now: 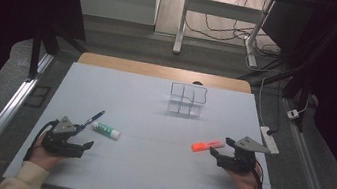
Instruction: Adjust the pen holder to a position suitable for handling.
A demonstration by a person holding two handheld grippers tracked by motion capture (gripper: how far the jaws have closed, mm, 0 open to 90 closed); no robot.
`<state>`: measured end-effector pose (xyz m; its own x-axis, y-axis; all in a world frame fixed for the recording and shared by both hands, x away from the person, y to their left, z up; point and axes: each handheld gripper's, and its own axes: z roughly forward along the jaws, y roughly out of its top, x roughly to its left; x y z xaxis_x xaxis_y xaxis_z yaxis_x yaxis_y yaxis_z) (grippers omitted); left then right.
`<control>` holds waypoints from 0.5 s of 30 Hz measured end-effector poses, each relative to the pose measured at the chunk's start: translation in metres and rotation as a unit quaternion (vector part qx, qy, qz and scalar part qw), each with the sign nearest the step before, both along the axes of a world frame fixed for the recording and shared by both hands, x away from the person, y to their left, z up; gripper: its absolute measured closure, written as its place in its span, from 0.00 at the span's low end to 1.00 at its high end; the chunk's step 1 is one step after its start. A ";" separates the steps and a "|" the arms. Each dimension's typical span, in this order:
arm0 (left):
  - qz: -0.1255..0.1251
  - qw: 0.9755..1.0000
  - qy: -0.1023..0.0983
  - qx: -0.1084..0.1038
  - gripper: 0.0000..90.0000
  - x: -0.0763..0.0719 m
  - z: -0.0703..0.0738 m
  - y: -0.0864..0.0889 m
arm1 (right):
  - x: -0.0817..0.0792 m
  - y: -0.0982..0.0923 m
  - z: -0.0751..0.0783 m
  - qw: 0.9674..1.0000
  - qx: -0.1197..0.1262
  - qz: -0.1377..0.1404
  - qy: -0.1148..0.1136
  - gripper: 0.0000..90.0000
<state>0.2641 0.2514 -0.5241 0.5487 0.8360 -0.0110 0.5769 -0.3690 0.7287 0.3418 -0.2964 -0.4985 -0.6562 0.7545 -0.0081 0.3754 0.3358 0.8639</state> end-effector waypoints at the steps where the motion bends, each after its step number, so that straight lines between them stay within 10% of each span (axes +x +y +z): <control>1: -0.001 1.000 0.000 0.000 0.19 0.000 0.000 0.000 | 0.003 0.002 0.004 1.000 -0.002 -0.004 0.000 0.26; 15: 0.007 1.000 -0.005 -0.002 0.19 -0.001 0.001 0.000 | 0.022 0.009 0.018 1.000 -0.019 -0.013 0.008 0.27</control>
<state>0.2629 0.2516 -0.5232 0.5373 0.8433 -0.0085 0.5747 -0.3587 0.7356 0.3640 -0.2870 -0.4805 -0.6365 0.7708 -0.0265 0.3984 0.3580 0.8445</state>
